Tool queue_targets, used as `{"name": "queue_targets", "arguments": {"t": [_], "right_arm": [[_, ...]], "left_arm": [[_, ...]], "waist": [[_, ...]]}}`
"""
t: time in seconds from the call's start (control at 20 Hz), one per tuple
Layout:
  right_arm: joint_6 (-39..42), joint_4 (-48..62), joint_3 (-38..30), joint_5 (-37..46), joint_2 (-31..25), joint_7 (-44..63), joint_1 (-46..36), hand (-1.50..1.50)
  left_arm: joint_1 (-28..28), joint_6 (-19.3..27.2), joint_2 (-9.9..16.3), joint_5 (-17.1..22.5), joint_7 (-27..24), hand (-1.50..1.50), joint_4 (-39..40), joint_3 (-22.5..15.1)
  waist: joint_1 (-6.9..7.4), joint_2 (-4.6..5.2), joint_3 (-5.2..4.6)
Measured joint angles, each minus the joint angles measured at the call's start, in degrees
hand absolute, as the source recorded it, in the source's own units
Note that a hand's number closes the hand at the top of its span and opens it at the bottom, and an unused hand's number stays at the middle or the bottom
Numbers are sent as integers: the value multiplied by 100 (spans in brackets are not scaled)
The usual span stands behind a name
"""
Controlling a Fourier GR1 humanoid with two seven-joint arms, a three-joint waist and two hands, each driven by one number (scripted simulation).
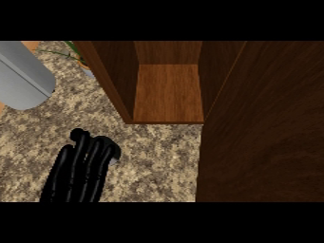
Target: Pick up the wine, place it into the cabinet and close the cabinet
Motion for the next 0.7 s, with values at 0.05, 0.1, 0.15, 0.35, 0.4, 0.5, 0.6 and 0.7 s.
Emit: {"name": "queue_targets", "arguments": {"t": [0.05,0.1,0.15,0.35,0.4,0.5,0.6,0.7], "right_arm": [[-7,-1,0,6,5,39,-20,-150],[-46,-13,-6,11,-3,127,-105,-150],[-101,-23,34,21,18,206,-168,-150],[-139,-25,-14,49,23,303,-300,-150],[-168,-25,0,60,37,332,-349,-150],[-131,-23,2,76,46,272,-294,-150],[-159,-66,7,93,35,335,-286,-150],[-224,-78,139,133,71,390,-358,-150]], "left_arm": [[18,32,7,-85,61,-150,-65,-24],[8,18,32,-63,104,-150,-99,76],[3,33,41,-85,192,-150,-136,93],[57,-46,181,21,240,-150,-181,416],[36,-40,182,30,286,-150,-189,496],[216,-88,327,124,205,-150,-241,591],[226,-153,435,278,301,-150,-340,887],[203,-211,490,444,361,-150,-379,1171]], "waist": [[2,0,0],[1,1,0],[2,0,-1],[4,2,-2],[4,3,-2],[8,1,-2],[-3,-2,-3],[-3,0,-4]]}}
